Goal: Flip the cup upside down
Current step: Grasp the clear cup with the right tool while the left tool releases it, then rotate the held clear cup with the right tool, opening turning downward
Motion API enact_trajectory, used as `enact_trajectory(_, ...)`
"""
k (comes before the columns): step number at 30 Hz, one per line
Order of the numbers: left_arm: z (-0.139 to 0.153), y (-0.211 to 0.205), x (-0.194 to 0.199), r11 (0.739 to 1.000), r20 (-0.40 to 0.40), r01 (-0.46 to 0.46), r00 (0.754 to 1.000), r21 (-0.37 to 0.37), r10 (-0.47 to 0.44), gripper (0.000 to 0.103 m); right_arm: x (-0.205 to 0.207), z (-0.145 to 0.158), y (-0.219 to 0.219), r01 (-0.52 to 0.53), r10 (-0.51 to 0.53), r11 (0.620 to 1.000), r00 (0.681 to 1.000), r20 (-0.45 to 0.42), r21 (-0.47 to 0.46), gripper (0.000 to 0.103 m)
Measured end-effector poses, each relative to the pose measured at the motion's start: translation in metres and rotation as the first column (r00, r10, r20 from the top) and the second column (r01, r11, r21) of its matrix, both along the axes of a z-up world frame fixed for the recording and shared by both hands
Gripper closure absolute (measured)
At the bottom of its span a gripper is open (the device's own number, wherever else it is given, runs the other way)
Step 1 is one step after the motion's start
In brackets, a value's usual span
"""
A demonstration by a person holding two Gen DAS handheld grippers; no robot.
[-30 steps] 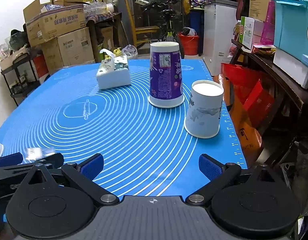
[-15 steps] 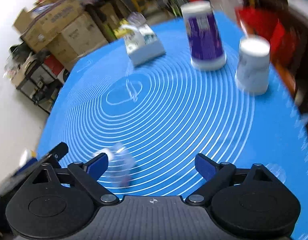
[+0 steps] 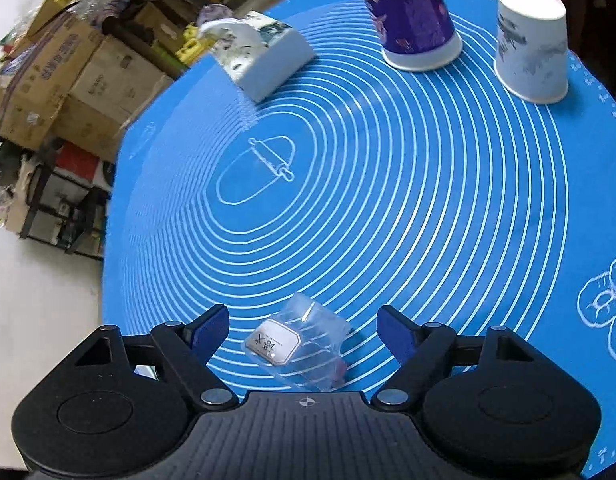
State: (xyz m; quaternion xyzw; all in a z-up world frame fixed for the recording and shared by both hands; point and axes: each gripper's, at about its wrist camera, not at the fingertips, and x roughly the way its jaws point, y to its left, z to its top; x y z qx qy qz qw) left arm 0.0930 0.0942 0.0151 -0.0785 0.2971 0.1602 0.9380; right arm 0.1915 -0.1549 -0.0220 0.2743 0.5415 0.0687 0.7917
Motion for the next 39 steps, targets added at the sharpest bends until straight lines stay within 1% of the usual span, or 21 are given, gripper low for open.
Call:
enact_trajectory(4, 0.0, 0.002, 0.0, 1.0, 0.014, 0.008, 1.0, -0.017, -0.008, 0.01, 0.005, -0.008, 0.004, 0.024, -0.024, 1.0, 0.999, -0.037, -0.012, 0.019)
enact_trajectory(7, 0.0, 0.002, 0.0, 0.999, 0.019, 0.013, 1.0, -0.03, -0.013, 0.01, 0.009, -0.018, 0.002, 0.059, -0.058, 0.998, 0.995, -0.086, 0.007, 0.023)
enact_trajectory(13, -0.001, 0.001, -0.001, 0.999, 0.022, 0.014, 1.0, -0.035, -0.014, 0.01, 0.015, -0.029, 0.012, 0.042, -0.037, 0.998, 0.991, -0.132, 0.041, 0.031)
enact_trajectory(15, -0.001, 0.001, -0.001, 0.999, 0.024, 0.012, 1.0, -0.034, -0.011, 0.01, 0.015, -0.03, 0.014, 0.035, -0.028, 0.998, 0.992, -0.123, 0.06, 0.041)
enact_trajectory(26, -0.002, 0.006, -0.003, 0.999, 0.022, 0.007, 1.0, -0.048, -0.006, 0.01, 0.015, -0.023, 0.02, -0.019, 0.022, 0.998, 0.998, -0.054, 0.055, 0.043)
enact_trajectory(29, -0.001, 0.004, -0.004, 0.999, 0.026, 0.012, 1.0, -0.044, -0.011, 0.01, 0.015, -0.021, 0.014, -0.02, 0.022, 0.996, 0.999, -0.022, 0.088, 0.043)
enact_trajectory(31, -0.001, 0.003, -0.005, 0.999, 0.026, 0.015, 1.0, -0.038, -0.014, 0.01, 0.011, -0.014, 0.008, -0.029, 0.027, 0.999, 0.998, 0.057, 0.04, 0.043)
enact_trajectory(33, -0.001, 0.001, -0.007, 0.999, 0.029, 0.017, 0.999, -0.033, -0.016, 0.01, 0.012, -0.009, 0.004, -0.045, 0.051, 0.998, 0.988, 0.147, -0.041, 0.043)
enact_trajectory(35, -0.001, -0.001, -0.009, 0.999, 0.032, 0.021, 0.999, -0.027, -0.02, 0.01, 0.015, -0.011, 0.001, -0.057, 0.076, 0.994, 0.976, 0.202, -0.098, 0.042)
enact_trajectory(39, -0.003, -0.006, -0.011, 0.999, 0.029, 0.033, 0.999, -0.015, -0.033, 0.01, 0.006, -0.019, -0.007, -0.093, 0.127, 0.988, 0.941, 0.315, -0.121, 0.042)
